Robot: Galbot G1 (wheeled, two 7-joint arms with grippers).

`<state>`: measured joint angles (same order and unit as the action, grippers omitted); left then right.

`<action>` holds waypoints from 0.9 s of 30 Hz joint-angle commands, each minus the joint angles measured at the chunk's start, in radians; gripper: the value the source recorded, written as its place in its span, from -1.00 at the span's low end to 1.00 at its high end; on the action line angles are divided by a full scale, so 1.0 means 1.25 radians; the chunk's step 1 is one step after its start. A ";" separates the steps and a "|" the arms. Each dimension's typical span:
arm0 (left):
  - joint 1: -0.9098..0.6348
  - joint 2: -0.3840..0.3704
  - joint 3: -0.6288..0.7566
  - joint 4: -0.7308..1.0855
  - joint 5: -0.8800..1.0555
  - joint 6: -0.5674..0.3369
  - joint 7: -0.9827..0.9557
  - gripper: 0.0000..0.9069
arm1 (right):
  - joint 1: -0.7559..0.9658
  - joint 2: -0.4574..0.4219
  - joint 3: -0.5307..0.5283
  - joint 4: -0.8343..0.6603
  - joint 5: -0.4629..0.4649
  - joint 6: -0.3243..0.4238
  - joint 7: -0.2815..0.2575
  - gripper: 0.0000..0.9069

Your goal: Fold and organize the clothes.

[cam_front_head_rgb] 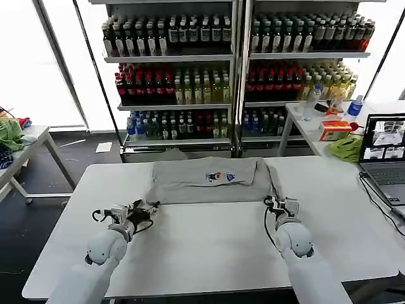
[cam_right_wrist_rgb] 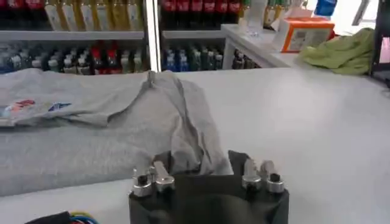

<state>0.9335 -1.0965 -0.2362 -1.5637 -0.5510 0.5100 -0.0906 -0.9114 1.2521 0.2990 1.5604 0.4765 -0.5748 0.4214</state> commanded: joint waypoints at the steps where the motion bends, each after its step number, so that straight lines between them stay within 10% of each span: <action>1: -0.008 0.000 0.004 0.005 -0.009 0.000 0.003 -1.00 | -0.009 0.001 -0.002 -0.002 -0.003 -0.003 0.001 -1.00; 27: 0.010 0.011 0.003 -0.058 -0.003 -0.028 -0.001 -1.00 | -0.090 -0.012 0.016 0.105 0.004 -0.004 0.002 -1.00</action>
<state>0.9026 -1.1079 -0.2166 -1.5385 -0.5571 0.4835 -0.0855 -0.9872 1.2429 0.3170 1.6269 0.4742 -0.5790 0.4203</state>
